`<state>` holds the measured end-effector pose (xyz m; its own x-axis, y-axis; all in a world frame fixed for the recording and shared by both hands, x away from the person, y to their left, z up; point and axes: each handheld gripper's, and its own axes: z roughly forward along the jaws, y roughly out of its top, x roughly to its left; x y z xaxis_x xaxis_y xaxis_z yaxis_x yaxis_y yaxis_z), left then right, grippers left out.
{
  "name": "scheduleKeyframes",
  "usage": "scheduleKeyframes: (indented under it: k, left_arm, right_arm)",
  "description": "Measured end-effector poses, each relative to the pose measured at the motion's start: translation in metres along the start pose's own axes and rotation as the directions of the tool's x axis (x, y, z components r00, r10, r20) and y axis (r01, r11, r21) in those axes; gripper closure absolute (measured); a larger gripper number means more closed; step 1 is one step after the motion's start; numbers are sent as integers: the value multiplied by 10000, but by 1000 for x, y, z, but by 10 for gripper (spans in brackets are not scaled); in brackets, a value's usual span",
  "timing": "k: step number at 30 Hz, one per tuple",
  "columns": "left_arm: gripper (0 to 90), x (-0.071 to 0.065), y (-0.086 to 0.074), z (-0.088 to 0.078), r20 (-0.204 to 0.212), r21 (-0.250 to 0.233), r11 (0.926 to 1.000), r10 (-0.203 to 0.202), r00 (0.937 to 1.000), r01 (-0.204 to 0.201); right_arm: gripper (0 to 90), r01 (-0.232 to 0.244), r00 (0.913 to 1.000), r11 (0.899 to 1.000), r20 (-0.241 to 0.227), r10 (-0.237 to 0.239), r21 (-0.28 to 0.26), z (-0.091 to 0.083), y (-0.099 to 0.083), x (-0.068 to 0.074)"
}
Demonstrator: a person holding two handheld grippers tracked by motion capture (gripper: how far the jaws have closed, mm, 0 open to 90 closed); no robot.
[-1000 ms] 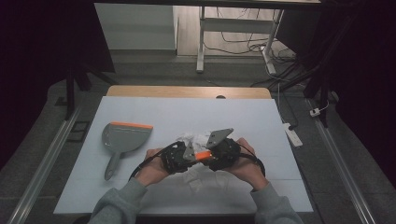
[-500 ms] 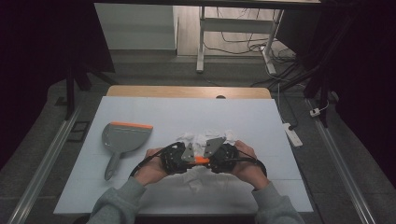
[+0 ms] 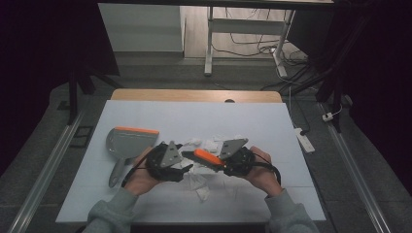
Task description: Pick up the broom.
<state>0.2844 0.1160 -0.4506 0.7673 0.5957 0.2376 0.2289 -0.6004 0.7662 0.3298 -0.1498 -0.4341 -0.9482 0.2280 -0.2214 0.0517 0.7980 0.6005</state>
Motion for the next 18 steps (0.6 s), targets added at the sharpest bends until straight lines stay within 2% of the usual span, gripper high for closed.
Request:
scheduleKeyframes:
  k: [1,4,7,9,11,12,14,18]
  left_arm:
    - [279,4,-6,-6,-153,-127,9993,-361,9992,359]
    - [280,10,-22,-17,-799,-323,9956,-903,9927,880]
    - [283,17,-36,-25,-1192,-372,9913,-1297,9844,1261]
    - [285,20,-43,-31,-1437,-386,9874,-1573,9770,1533]
    - [289,23,-50,-38,-1969,-475,9834,-1809,9636,1749]
    - [290,24,-53,-41,-2096,-465,9811,-1937,9584,1880]
    - [290,27,-60,-48,-2192,-408,9762,-2166,9513,2129]
    - [290,28,-76,-57,-2176,-325,9663,-2561,9419,2552]
  right_arm:
    - [700,-113,9999,9999,50,113,-79,-1,-1,-1]
    - [700,-435,9987,9978,227,447,-505,-7,-5,-6]
    - [701,-655,9970,9934,350,690,-939,-12,-7,-9]
    - [701,-831,9952,9901,418,883,-1133,-14,-9,-11]
    - [701,-922,9935,9875,543,998,-1279,-16,-10,-13]
    - [701,-999,9924,9860,577,1084,-1336,-17,-11,-14]
    - [701,-1100,9903,9833,686,1209,-1448,-19,-13,-16]
    - [701,-1397,9855,9755,722,1537,-1702,-22,-17,-20]
